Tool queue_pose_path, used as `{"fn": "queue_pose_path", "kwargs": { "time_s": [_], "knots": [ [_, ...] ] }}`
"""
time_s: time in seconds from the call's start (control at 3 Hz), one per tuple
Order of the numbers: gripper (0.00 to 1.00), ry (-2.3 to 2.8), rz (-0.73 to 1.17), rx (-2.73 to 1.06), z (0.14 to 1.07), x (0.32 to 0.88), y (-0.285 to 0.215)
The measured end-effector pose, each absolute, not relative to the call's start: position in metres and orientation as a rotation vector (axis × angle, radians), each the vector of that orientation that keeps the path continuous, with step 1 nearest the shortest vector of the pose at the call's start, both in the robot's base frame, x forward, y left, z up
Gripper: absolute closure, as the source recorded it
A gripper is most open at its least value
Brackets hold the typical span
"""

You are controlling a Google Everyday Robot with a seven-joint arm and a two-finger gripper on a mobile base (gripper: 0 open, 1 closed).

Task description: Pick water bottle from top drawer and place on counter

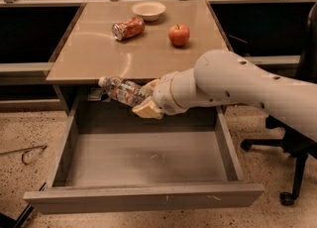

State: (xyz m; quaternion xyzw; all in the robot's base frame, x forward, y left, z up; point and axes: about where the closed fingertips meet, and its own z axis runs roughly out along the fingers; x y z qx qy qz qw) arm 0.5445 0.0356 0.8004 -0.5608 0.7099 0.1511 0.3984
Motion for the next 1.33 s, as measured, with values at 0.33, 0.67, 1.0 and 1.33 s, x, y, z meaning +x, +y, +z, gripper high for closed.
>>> {"fn": "queue_pose_path", "kwargs": {
  "time_s": [0.33, 0.67, 1.0, 1.33],
  "knots": [
    [1.00, 1.783, 0.360, -1.436, 0.809, 0.548, 0.038],
    [1.00, 1.754, 0.277, -1.488, 0.847, 0.574, 0.043],
    [1.00, 1.715, 0.180, -1.554, 0.878, 0.613, 0.061],
    [1.00, 1.742, 0.110, -1.618, 0.877, 0.653, 0.070]
  ]
}}
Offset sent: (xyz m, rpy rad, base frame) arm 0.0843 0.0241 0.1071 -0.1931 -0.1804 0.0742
